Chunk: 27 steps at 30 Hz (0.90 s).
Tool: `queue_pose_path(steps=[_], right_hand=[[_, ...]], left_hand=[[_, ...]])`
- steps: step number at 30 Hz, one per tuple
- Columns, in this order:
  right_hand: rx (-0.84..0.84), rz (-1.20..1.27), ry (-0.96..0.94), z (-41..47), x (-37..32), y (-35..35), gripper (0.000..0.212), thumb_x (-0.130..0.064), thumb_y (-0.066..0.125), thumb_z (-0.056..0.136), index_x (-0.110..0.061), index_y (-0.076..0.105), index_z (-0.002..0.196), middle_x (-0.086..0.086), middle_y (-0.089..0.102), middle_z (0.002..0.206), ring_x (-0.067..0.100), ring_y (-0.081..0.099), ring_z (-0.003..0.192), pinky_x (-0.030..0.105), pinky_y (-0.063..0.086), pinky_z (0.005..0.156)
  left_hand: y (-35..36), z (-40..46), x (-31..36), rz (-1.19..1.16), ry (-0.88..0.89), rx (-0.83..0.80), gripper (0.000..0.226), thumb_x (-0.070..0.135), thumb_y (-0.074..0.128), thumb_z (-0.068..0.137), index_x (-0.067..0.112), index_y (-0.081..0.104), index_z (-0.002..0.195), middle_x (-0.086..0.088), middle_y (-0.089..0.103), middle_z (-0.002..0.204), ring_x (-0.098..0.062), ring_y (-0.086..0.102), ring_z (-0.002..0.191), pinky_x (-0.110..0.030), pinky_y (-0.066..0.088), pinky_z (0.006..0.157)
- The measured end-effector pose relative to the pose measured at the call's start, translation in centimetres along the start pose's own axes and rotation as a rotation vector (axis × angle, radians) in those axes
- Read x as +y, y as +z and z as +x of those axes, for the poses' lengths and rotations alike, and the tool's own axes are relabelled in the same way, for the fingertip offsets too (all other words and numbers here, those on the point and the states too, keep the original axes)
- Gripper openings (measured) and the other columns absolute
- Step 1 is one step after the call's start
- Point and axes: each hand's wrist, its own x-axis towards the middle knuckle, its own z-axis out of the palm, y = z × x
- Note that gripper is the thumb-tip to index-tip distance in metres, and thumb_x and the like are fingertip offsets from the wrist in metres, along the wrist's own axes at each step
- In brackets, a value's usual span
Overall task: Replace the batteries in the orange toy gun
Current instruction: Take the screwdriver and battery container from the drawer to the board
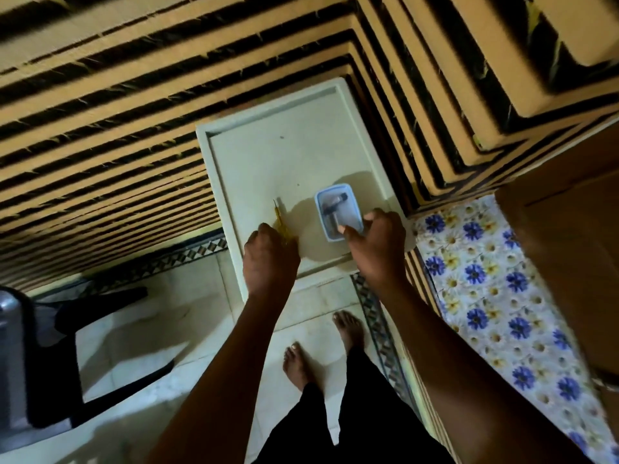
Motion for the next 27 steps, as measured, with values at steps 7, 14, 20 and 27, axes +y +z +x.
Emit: queue_pose_path(steps=[7, 14, 20, 27], right_hand=[[-0.134, 0.174, 0.030, 0.7, -1.0, -1.7, 0.025, -0.027, 0.077, 0.089, -0.012, 0.058, 0.087, -0.002, 0.062, 0.078, 0.020, 0.062, 0.078, 0.026, 0.038, 0.067], [-0.349, 0.332, -0.122, -5.1, -2.7, -3.2, 0.029, -0.028, 0.078, 0.088, -0.019, 0.054, 0.076, -0.007, 0.060, 0.067, 0.010, 0.061, 0.065, 0.033, 0.052, 0.065], [-0.620, 0.383, -0.272, -14.1, -5.3, -3.6, 0.030, -0.042, 0.073, 0.083, -0.018, 0.056, 0.080, 0.004, 0.069, 0.077, 0.025, 0.073, 0.077, 0.053, 0.062, 0.071], [-0.948, 0.357, -0.447, -26.3, -7.1, -2.4, 0.015, -0.013, 0.073, 0.093, -0.012, 0.068, 0.107, 0.000, 0.078, 0.094, 0.008, 0.076, 0.082, 0.024, 0.061, 0.065]], left_hand=[[-0.5, -0.3, -0.4, -0.295, -0.193, -0.035, 0.014, 0.018, 0.066, 0.093, 0.008, 0.071, 0.083, -0.004, 0.071, 0.073, -0.012, 0.063, 0.064, -0.007, 0.036, 0.045], [-4.4, -7.7, -4.3, -0.596, -0.270, 0.014, 0.012, 0.021, 0.074, 0.091, 0.017, 0.070, 0.080, 0.002, 0.072, 0.062, -0.015, 0.070, 0.058, -0.039, 0.060, 0.065], [-8.2, -17.8, -9.9, -0.808, -0.415, 0.240, 0.011, 0.020, 0.075, 0.088, 0.012, 0.070, 0.081, -0.002, 0.071, 0.060, -0.019, 0.069, 0.057, -0.055, 0.063, 0.072], [-10.4, -32.4, -17.8, -0.936, -0.561, 0.536, 0.014, 0.014, 0.073, 0.095, 0.006, 0.072, 0.084, -0.008, 0.071, 0.062, -0.018, 0.066, 0.056, -0.048, 0.061, 0.064]])
